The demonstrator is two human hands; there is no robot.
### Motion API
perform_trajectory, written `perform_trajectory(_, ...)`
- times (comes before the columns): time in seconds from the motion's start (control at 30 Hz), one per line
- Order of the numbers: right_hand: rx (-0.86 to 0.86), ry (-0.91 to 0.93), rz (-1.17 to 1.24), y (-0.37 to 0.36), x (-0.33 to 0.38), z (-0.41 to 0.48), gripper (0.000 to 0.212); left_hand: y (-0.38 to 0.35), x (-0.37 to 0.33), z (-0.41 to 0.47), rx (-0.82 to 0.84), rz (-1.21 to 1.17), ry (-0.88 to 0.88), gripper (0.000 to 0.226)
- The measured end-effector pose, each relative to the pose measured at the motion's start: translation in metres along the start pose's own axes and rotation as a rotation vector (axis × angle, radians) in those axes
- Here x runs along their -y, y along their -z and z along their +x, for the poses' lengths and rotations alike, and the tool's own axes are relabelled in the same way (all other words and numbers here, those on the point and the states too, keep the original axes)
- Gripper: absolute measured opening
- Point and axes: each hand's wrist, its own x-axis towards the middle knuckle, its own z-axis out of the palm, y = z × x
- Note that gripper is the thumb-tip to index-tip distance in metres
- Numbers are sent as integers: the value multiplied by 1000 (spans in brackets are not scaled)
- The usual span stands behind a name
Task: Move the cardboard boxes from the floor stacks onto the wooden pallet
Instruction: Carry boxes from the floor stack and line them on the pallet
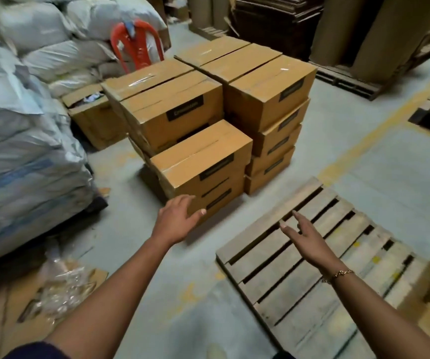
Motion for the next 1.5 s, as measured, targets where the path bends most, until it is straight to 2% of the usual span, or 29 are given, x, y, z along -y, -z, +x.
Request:
perform_trajectory(0.57, 147, -128, 146, -101, 132, 239, 76, 41, 110, 245, 108, -39, 58, 64)
perform_trajectory(0.77, 122, -220, 228, -155, 160, 325, 77, 49, 167, 344, 223, -53, 67, 85)
perform_trajectory(1.1, -22, -552, 344, -275, 158, 439, 75, 2, 275, 527, 505, -3, 10, 71)
perform_trajectory(1.23, -66, -683, 467, -308, 150, 475, 81, -23, 303, 582, 570, 14, 41, 84)
perform_trajectory(1.33, -63, -787, 570, -328, 142, 503, 83, -47, 317, 611, 581, -28, 104, 94)
perform_trajectory(1.5, -35, -847, 775, -358, 134, 522, 74, -73, 331, 632, 621, -236, 296, 92)
